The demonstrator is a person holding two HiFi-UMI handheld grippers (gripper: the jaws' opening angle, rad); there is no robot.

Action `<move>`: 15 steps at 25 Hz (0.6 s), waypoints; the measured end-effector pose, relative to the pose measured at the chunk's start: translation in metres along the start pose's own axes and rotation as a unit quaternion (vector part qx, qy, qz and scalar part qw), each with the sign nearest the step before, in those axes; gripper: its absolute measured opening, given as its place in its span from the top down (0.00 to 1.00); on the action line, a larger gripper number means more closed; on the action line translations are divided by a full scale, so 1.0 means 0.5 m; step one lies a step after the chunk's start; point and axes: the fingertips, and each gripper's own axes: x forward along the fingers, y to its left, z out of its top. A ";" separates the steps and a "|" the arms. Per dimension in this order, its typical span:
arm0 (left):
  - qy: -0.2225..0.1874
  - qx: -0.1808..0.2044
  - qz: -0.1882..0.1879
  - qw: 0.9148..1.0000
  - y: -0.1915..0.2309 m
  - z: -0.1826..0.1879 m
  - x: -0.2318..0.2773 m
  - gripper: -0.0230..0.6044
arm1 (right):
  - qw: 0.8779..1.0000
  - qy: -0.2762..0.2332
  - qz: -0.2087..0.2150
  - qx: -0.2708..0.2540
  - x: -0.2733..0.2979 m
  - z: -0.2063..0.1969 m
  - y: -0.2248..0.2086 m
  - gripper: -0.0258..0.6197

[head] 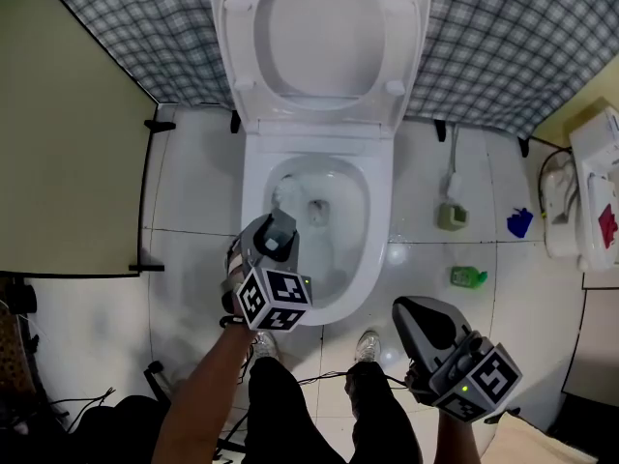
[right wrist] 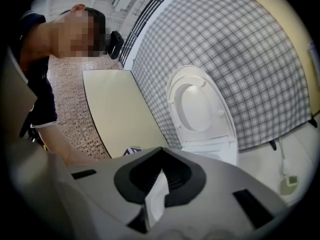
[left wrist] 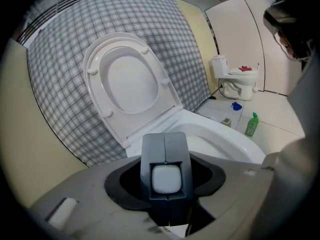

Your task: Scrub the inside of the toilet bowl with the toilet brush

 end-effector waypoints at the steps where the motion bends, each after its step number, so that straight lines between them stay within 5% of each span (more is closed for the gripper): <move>1: 0.006 0.001 -0.001 1.000 -0.003 -0.006 -0.005 0.62 | 1.000 0.000 0.002 -0.001 -0.002 0.001 0.001 0.96; 15: 0.105 -0.023 -0.037 0.994 -0.029 -0.097 -0.094 0.62 | 0.999 0.003 0.048 -0.012 -0.004 0.000 0.045 0.96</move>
